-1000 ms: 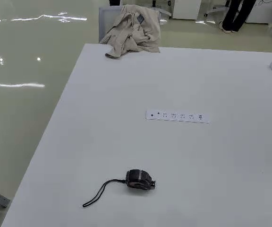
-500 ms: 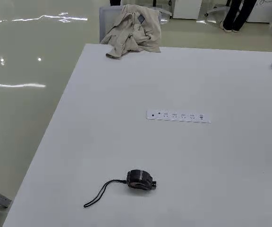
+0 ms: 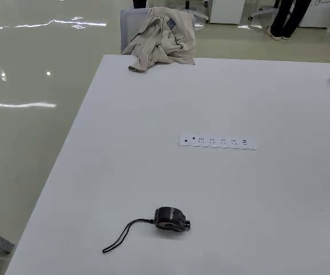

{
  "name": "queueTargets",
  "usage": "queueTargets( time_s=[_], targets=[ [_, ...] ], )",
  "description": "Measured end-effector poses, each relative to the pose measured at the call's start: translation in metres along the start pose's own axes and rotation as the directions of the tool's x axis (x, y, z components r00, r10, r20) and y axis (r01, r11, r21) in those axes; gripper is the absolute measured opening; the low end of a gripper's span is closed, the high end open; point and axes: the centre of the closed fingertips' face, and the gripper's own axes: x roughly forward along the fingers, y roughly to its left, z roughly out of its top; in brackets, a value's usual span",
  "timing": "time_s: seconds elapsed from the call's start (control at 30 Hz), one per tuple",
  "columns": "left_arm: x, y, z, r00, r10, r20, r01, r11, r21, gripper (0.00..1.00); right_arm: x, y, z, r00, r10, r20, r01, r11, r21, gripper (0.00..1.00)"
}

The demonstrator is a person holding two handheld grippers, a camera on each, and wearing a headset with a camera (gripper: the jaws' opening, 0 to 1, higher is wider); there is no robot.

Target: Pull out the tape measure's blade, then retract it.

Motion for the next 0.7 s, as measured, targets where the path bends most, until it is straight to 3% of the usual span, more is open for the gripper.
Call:
queueTargets(
  time_s=[0.7],
  targets=[
    [0.012,-0.006,0.015,0.9997,-0.022,0.01,0.022,0.999,0.04,1.0,0.006,-0.002,0.002,1.0,0.006,-0.002,-0.006,1.0,-0.017,0.98]
  ],
)
